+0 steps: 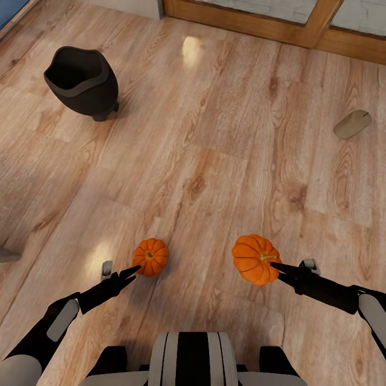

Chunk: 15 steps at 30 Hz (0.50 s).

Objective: Place each of the two pumpkins and all three candles from the living room inside a cabinet in the living room (use any cabinet), then make sure every cabinet is closed, and position the cauldron so it is next to a table in the living room.

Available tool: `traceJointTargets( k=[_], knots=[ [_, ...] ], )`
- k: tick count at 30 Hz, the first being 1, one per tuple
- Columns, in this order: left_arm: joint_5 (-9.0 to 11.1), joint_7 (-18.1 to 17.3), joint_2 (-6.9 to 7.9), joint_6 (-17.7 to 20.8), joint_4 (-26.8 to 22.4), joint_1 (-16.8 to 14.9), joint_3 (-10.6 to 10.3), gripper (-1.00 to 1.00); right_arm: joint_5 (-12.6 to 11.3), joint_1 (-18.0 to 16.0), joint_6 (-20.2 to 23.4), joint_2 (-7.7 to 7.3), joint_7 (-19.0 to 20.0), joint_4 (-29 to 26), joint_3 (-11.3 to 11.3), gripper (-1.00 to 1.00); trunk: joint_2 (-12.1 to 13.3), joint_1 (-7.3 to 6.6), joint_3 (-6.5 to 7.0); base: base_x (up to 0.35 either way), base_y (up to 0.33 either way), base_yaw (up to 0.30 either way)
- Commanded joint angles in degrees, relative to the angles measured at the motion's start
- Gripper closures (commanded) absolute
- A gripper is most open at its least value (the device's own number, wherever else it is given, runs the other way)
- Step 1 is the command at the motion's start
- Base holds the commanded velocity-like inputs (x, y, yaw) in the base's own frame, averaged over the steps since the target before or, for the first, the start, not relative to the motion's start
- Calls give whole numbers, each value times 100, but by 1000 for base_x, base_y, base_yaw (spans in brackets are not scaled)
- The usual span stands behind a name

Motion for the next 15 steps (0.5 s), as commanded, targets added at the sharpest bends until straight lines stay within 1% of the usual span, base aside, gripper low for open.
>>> traceJointTargets(
  k=[1, 6, 15],
  knots=[
    [33, -1, 1, 42, 5, -1, 1, -100, 11, -2, 25, 0, 25, 0, -5, 100, -1, -1, -2, 30, -49, 0],
    [33, 5, 1, 42, 9, -1, 8, -100, 11, -2, 25, 0, 25, 0, -4, 100, -1, -1, -2, 47, -117, 0],
    [33, 6, 1, 39, 50, -1, 25, -100, 11, -2, 25, 0, 25, 0, -3, 100, -1, -1, -2, 4, -11, 0]
  ],
)
